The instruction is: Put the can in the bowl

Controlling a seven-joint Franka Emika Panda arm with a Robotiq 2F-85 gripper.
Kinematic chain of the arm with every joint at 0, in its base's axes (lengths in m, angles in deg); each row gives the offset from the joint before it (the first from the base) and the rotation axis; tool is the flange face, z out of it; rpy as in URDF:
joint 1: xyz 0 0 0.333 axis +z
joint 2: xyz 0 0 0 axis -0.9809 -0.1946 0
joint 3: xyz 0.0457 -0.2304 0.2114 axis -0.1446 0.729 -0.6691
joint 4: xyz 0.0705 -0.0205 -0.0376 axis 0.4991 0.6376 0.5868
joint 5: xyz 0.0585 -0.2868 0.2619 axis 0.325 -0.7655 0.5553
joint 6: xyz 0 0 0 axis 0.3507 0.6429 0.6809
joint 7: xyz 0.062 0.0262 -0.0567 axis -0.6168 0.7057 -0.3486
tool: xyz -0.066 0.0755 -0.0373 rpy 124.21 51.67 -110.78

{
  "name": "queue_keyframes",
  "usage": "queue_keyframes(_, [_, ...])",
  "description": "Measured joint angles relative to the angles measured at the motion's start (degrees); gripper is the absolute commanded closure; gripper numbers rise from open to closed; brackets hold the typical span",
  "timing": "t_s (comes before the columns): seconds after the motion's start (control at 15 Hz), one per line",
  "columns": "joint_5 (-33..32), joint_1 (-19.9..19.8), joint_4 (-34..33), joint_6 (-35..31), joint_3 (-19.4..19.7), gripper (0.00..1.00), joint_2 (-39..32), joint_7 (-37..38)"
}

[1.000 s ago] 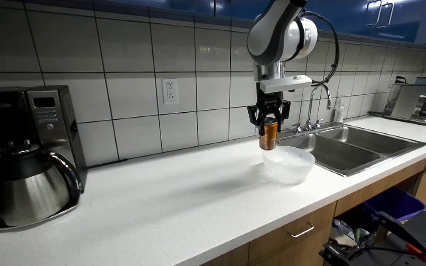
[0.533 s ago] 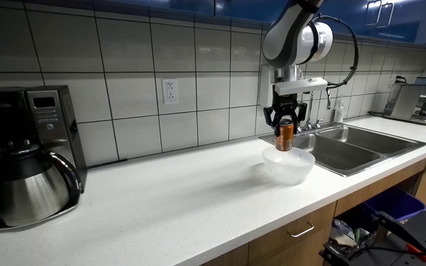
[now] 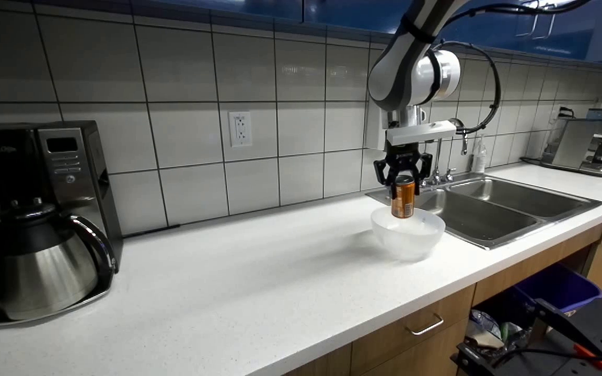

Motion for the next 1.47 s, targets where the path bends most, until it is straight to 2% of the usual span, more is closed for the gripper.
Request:
queue_keyframes(0.53, [5.51,-2.76,-11.22,0.02,0.07,0.62,-12.98,-0.69])
queue_keyframes(1.0, [10.94,-4.98,-14.9,0.01,-0.16,0.62,-18.79,-2.97])
queue_keyframes(1.07, [11.23,-5.01,-15.0,0.0,-0.16,0.12,-19.02,-3.03])
queue_keyframes(1.13, [11.36,-5.01,-15.01,0.0,-0.21,0.11,-19.08,-3.04])
queue_keyframes(1.27, [11.38,-5.01,-15.09,0.0,-0.33,0.01,-19.06,-3.06])
queue_keyframes(1.47, [11.39,-4.98,-15.47,0.0,-0.48,0.0,-18.97,-3.06])
